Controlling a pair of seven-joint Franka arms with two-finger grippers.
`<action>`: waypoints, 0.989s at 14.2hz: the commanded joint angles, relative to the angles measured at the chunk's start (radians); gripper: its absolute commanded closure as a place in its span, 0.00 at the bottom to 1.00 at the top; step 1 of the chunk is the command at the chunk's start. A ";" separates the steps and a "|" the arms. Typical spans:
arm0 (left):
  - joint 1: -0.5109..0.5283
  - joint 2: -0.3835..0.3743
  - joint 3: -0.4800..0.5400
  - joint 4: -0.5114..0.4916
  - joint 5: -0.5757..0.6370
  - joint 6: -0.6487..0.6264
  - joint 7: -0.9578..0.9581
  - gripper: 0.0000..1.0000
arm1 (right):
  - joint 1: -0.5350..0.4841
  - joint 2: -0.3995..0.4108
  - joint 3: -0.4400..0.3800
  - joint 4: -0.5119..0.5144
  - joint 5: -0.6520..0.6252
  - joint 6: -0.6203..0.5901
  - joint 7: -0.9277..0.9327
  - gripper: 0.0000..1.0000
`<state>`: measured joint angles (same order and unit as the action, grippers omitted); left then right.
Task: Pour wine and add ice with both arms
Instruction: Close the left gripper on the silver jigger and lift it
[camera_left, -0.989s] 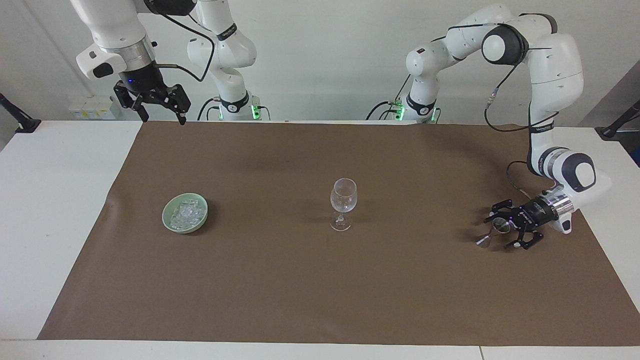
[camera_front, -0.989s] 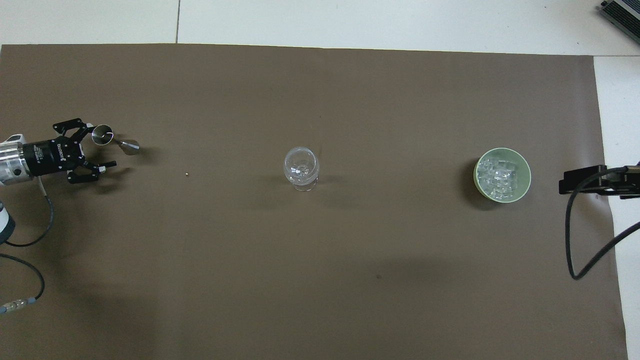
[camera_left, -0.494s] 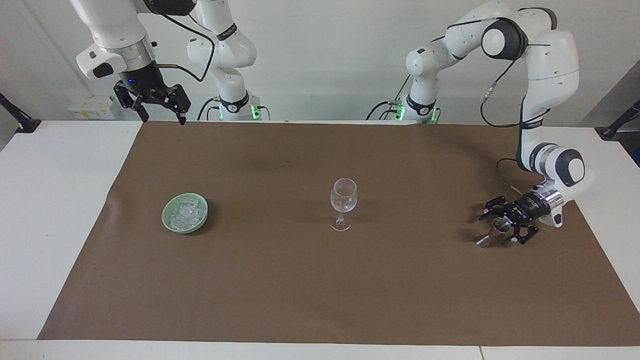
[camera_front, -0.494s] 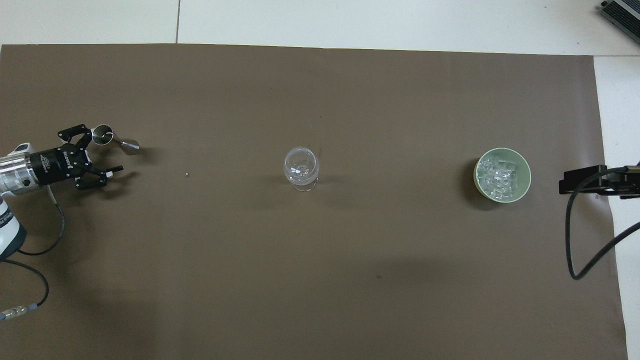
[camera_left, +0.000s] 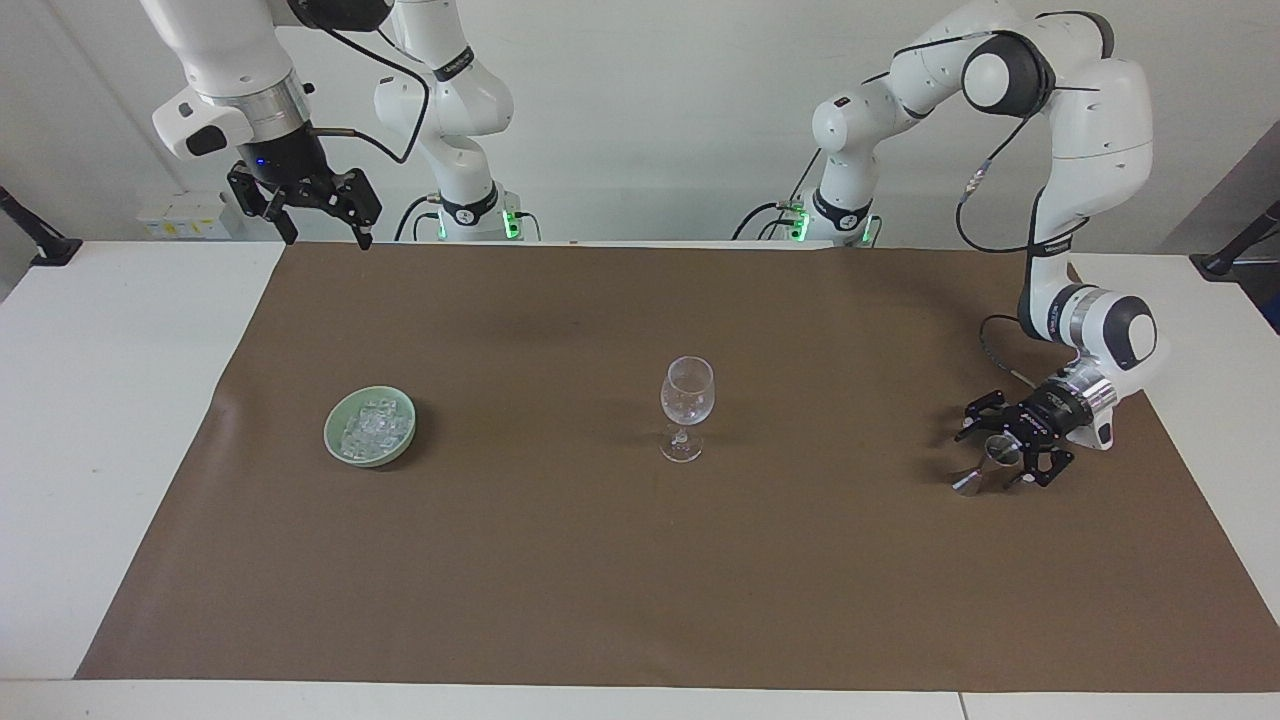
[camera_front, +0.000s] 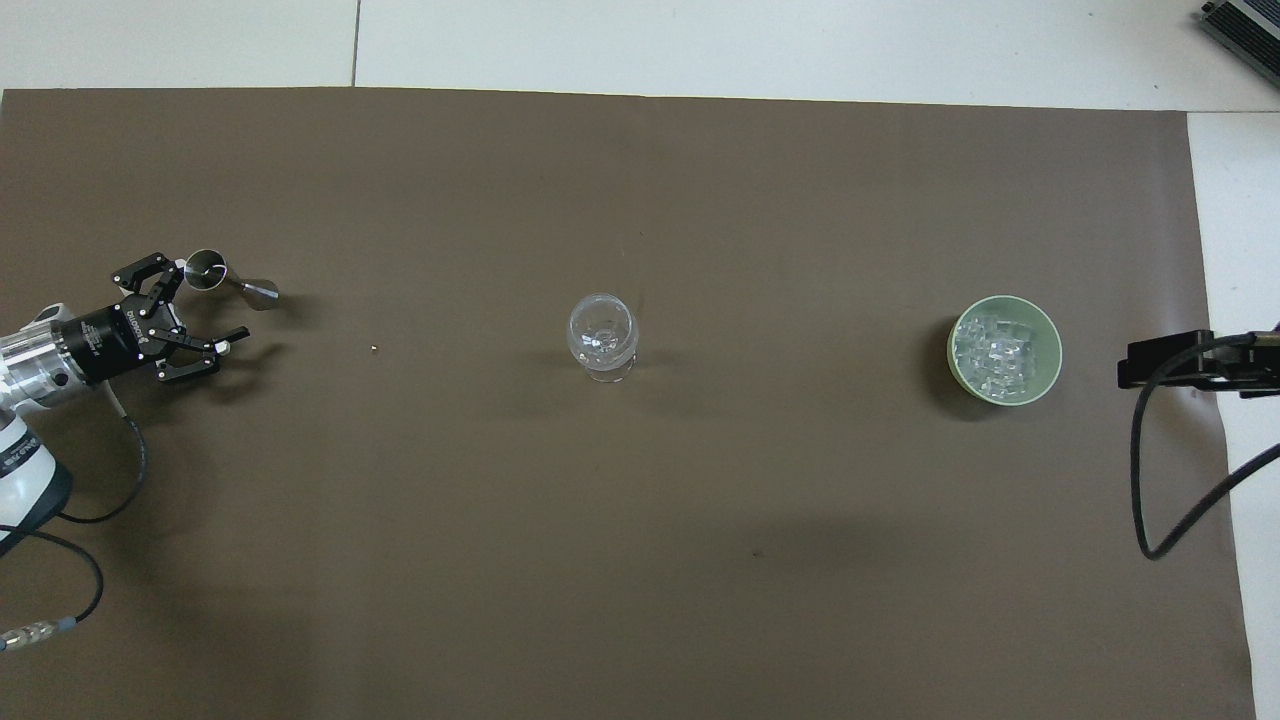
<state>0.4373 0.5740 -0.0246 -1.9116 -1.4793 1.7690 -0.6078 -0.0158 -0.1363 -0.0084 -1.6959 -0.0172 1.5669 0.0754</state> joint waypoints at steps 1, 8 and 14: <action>-0.005 -0.042 0.000 -0.058 -0.058 0.013 0.016 0.00 | 0.000 -0.022 0.001 -0.016 0.002 -0.010 0.015 0.00; -0.006 -0.063 0.000 -0.127 -0.139 0.015 0.077 0.00 | 0.000 -0.022 0.001 -0.016 0.002 -0.010 0.015 0.00; -0.014 -0.065 0.000 -0.133 -0.170 0.020 0.077 0.00 | 0.000 -0.022 0.001 -0.016 0.002 -0.010 0.015 0.00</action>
<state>0.4354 0.5483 -0.0289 -1.9976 -1.6186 1.7695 -0.5466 -0.0158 -0.1363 -0.0084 -1.6959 -0.0172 1.5669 0.0754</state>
